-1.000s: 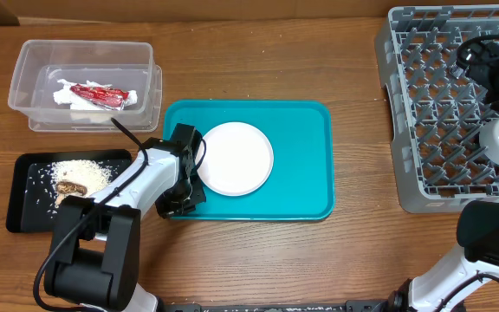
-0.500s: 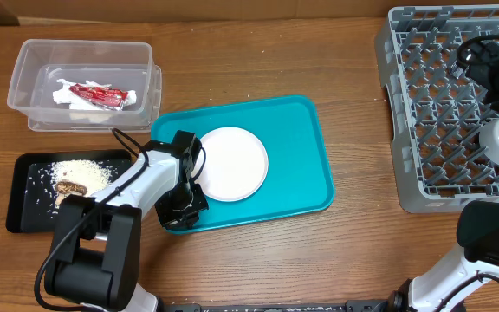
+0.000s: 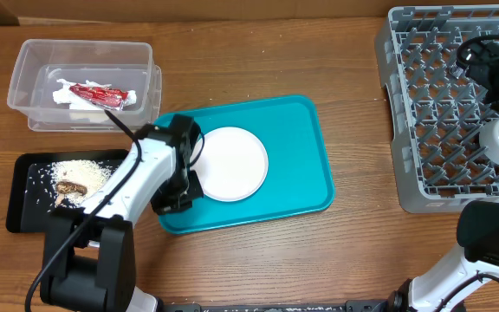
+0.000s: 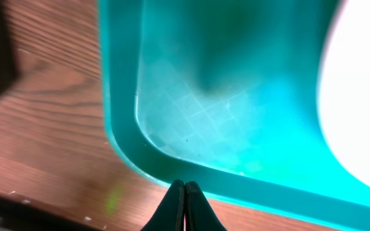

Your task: Sort waste into correct bins and load items into the dishwasher

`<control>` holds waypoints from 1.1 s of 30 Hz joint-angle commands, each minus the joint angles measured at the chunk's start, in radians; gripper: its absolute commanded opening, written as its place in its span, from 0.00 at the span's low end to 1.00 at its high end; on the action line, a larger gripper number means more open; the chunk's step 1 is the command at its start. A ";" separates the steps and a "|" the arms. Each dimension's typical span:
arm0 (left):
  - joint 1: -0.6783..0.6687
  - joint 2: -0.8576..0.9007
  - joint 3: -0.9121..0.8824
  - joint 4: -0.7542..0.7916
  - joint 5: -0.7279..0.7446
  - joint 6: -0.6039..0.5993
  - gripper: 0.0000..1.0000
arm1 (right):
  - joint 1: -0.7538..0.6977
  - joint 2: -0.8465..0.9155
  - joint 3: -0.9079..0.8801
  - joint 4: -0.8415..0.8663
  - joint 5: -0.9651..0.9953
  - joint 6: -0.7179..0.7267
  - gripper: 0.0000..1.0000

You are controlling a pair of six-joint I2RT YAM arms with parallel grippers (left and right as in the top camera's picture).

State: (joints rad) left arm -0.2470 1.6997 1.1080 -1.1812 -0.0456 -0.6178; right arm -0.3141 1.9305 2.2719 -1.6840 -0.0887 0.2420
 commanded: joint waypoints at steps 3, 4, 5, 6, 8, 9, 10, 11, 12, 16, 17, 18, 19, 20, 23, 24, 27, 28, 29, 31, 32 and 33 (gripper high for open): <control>0.018 -0.052 0.194 -0.098 -0.097 0.020 0.04 | -0.001 -0.030 -0.001 0.006 0.006 0.005 1.00; 0.035 -0.060 0.237 -0.124 -0.117 0.020 0.04 | -0.001 -0.030 -0.001 0.006 0.006 0.005 1.00; 0.053 -0.067 0.273 -0.145 -0.138 0.020 0.04 | -0.001 -0.030 -0.001 0.006 0.006 0.005 1.00; 0.076 -0.076 0.312 -0.166 -0.163 0.020 0.04 | -0.001 -0.030 -0.001 0.006 0.006 0.005 1.00; 0.137 -0.099 0.399 -0.206 -0.202 0.018 0.04 | -0.001 -0.030 -0.001 0.006 0.006 0.006 1.00; 0.169 -0.112 0.438 -0.224 -0.195 0.004 0.04 | -0.001 -0.030 -0.001 0.006 0.006 0.005 1.00; 0.202 -0.124 0.473 -0.238 -0.184 -0.015 0.04 | -0.001 -0.030 -0.001 0.006 0.006 0.005 1.00; 0.240 -0.138 0.506 -0.246 -0.182 -0.034 0.06 | -0.001 -0.030 -0.001 0.006 0.006 0.005 1.00; 0.282 -0.152 0.534 -0.248 -0.183 -0.051 0.10 | -0.001 -0.030 -0.001 0.006 0.006 0.006 1.00; 0.428 -0.188 0.582 -0.250 -0.158 -0.082 1.00 | -0.001 -0.030 -0.001 0.006 0.006 0.005 1.00; 0.463 -0.192 0.582 -0.255 -0.140 -0.082 1.00 | -0.001 -0.030 -0.001 0.006 0.006 0.005 1.00; 0.488 -0.192 0.582 -0.262 -0.129 -0.082 1.00 | -0.001 -0.030 -0.001 0.006 0.006 0.005 1.00; 0.515 -0.190 0.581 -0.270 -0.116 -0.082 1.00 | -0.001 -0.030 -0.001 0.006 0.006 0.005 1.00; 0.534 -0.188 0.580 -0.279 -0.110 -0.082 1.00 | -0.001 -0.030 -0.001 0.008 0.004 0.008 1.00; 0.564 -0.188 0.576 -0.285 -0.119 -0.076 1.00 | -0.001 -0.030 -0.001 0.049 -0.096 0.074 1.00; 0.569 -0.188 0.576 -0.285 -0.121 -0.073 1.00 | -0.001 -0.030 -0.001 0.035 -0.134 0.073 1.00; 0.568 -0.188 0.576 -0.284 -0.120 -0.074 1.00 | -0.001 -0.030 -0.001 0.010 -0.257 0.074 1.00; 0.567 -0.188 0.576 -0.284 -0.118 -0.074 1.00 | -0.001 -0.030 -0.001 0.017 -0.325 0.072 1.00; 0.567 -0.188 0.576 -0.284 -0.118 -0.074 1.00 | 0.006 -0.029 -0.002 0.011 -0.406 0.052 1.00; 0.567 -0.188 0.576 -0.284 -0.118 -0.074 1.00 | 0.037 -0.024 -0.002 -0.010 -0.491 -0.045 1.00; 0.567 -0.188 0.576 -0.284 -0.118 -0.074 1.00 | 0.065 -0.023 -0.008 -0.010 -0.497 -0.090 1.00; 0.567 -0.188 0.576 -0.284 -0.118 -0.074 1.00 | 0.101 -0.023 -0.021 -0.010 -0.484 -0.116 1.00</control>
State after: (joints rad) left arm 0.3168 1.5097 1.6791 -1.4639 -0.1688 -0.6815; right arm -0.2901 1.9297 2.2700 -1.6951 -0.4385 0.2386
